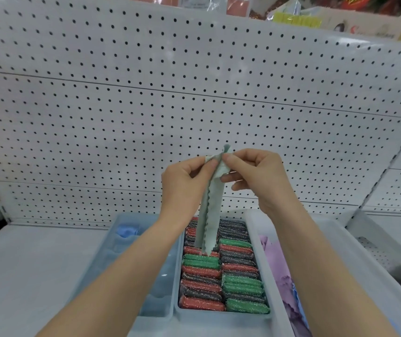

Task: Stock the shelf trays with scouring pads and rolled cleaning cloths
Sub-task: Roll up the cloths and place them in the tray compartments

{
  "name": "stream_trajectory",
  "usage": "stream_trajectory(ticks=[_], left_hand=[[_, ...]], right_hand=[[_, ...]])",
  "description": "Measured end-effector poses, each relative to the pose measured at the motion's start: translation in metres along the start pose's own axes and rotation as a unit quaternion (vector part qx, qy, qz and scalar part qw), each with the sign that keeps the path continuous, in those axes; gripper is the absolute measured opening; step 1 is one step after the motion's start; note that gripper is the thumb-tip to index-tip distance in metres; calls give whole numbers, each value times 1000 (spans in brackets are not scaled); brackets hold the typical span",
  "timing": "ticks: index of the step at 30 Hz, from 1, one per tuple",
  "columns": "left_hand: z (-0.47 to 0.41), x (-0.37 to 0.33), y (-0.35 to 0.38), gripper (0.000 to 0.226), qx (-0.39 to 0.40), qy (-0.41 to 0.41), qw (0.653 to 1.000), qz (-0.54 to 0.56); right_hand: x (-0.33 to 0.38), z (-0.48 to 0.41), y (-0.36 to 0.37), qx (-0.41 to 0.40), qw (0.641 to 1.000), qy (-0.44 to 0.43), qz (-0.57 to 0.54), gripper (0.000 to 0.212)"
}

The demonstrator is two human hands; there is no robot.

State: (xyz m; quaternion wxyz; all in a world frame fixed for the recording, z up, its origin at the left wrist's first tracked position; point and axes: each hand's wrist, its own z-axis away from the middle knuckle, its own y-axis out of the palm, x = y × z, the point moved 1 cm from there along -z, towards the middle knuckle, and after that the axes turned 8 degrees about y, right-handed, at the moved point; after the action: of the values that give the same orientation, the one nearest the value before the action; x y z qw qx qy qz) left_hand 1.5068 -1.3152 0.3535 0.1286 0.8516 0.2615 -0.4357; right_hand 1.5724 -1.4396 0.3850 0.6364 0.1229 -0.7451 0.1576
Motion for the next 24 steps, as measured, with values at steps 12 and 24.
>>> stream_trajectory(ticks=[12,24], left_hand=[[-9,22,-13,9,59,-20,998,16],[4,35,-34,27,135,-127,980,76]], right_hand=[[-6,-5,2,38,999,13,20,18],[-24,-25,5,101,994,-9,-33,28]])
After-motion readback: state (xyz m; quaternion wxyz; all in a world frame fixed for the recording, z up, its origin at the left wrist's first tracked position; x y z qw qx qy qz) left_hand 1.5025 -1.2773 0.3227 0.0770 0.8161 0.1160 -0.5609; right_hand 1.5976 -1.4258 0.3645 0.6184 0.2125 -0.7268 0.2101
